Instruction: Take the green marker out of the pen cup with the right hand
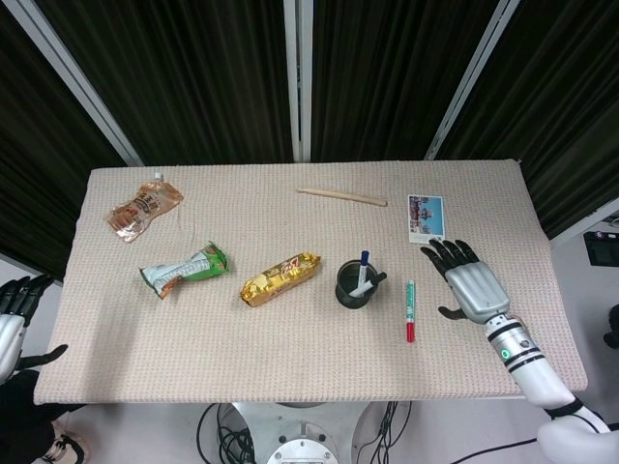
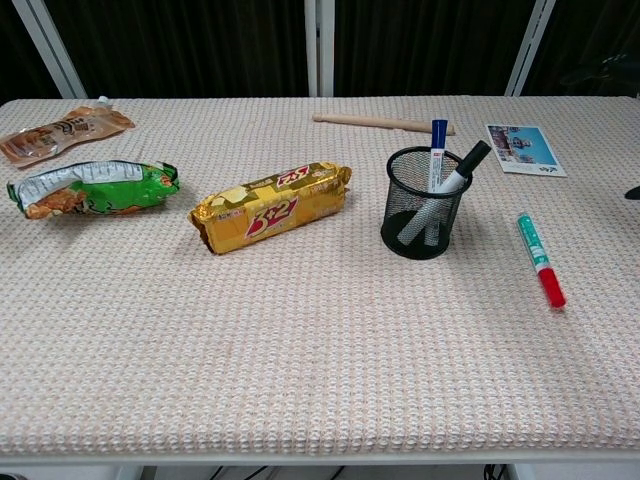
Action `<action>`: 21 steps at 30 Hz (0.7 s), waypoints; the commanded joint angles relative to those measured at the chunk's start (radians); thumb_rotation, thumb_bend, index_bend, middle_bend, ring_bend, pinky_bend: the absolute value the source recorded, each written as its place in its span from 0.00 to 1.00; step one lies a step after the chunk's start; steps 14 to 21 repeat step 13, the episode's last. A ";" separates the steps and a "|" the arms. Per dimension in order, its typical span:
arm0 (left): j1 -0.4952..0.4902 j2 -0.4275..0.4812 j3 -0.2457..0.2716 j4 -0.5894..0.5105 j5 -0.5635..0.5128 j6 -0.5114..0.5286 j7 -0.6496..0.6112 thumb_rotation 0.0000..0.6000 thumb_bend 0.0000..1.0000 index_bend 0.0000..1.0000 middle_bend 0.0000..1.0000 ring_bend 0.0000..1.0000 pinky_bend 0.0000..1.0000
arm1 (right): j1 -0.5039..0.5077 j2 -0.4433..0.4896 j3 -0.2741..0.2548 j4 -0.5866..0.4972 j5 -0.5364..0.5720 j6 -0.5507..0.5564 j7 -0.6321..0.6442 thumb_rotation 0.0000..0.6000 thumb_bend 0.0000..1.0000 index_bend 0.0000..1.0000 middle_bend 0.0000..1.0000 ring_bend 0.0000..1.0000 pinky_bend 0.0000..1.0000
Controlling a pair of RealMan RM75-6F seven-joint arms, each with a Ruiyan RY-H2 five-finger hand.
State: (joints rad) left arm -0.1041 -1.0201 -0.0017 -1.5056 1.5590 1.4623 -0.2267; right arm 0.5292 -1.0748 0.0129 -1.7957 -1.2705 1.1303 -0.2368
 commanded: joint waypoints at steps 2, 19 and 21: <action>0.000 -0.006 -0.008 -0.004 0.015 0.025 0.015 1.00 0.13 0.08 0.04 0.00 0.02 | -0.169 0.072 -0.057 -0.012 -0.121 0.226 0.070 1.00 0.08 0.00 0.00 0.00 0.00; -0.011 -0.006 -0.036 -0.021 0.023 0.062 0.060 1.00 0.13 0.08 0.03 0.00 0.02 | -0.451 -0.005 -0.064 0.217 -0.082 0.515 0.202 1.00 0.09 0.00 0.00 0.00 0.00; -0.011 -0.006 -0.036 -0.021 0.023 0.062 0.060 1.00 0.13 0.08 0.03 0.00 0.02 | -0.451 -0.005 -0.064 0.217 -0.082 0.515 0.202 1.00 0.09 0.00 0.00 0.00 0.00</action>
